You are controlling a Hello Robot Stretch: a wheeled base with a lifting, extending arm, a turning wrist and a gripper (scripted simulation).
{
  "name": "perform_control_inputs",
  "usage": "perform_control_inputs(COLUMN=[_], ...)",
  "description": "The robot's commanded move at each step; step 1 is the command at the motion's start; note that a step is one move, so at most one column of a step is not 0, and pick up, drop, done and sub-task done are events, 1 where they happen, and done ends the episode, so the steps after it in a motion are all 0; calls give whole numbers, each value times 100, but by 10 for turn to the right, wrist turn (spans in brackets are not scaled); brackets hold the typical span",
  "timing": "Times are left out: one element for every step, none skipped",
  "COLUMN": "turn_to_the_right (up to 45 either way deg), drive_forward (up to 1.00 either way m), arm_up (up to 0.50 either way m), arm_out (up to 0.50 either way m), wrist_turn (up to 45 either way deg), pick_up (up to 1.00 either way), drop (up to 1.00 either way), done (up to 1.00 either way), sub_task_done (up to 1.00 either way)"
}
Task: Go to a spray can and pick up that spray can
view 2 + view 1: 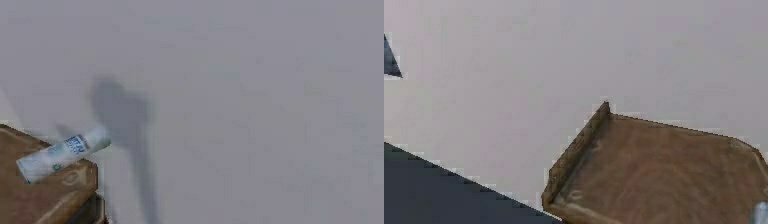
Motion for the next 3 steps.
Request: perform_control_inputs(turn_to_the_right=[-330, 0, 0], drive_forward=[0, 0, 0], arm_up=[0, 50, 38], arm_out=[0, 0, 0], wrist_turn=[0, 0, 0], pick_up=[0, 0, 0], drop=[0, 0, 0], done=[0, 0, 0], sub_task_done=[0, 0, 0])
